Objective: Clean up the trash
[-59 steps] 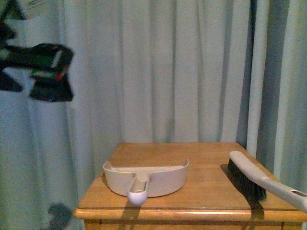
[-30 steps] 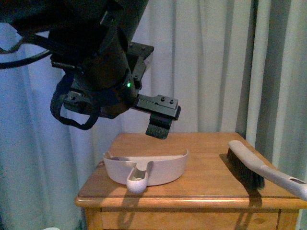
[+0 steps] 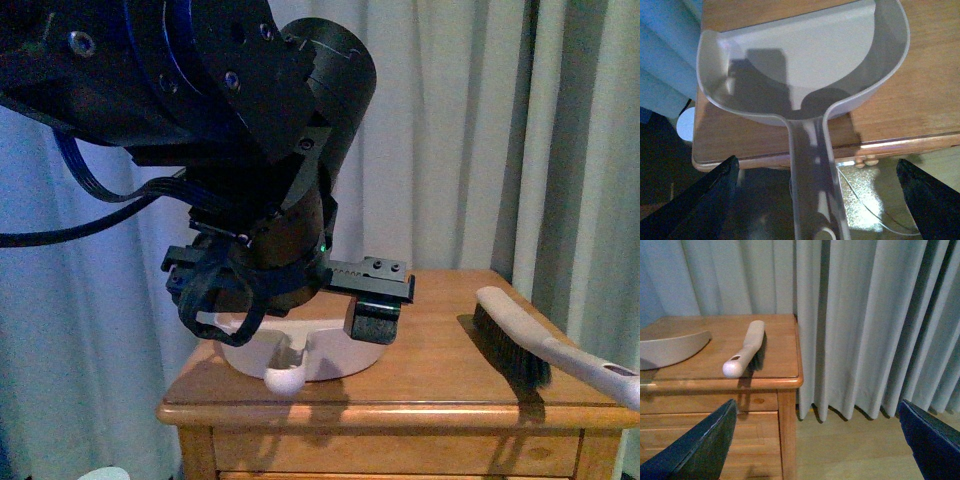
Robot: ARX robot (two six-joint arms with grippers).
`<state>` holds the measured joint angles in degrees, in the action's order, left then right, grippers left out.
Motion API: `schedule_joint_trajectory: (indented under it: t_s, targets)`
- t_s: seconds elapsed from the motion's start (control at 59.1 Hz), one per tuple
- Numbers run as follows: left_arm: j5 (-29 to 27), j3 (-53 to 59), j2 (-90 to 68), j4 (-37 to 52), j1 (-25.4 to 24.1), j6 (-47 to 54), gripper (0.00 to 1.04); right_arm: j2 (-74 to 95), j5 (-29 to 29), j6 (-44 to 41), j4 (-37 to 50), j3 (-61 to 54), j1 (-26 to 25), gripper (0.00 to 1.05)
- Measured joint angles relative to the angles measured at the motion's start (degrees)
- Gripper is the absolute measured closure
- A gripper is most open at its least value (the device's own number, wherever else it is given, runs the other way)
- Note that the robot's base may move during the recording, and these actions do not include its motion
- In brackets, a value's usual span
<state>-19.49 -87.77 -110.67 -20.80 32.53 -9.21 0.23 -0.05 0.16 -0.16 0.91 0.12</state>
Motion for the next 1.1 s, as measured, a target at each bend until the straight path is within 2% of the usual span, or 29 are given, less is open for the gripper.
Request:
schedule_joint_trajectory:
  t_s: [1.015,1.1]
  targets:
    - [-0.3,-0.2,-6.8,3.3,0.1,1.3,0.08,0.0,0.0,0.0,0.0,0.0,0.0,0.07]
    - [-0.4,-0.5,-6.8,3.5,0.1,2.1,0.18,0.0,0.0,0.0,0.0,0.0,0.0,0.07]
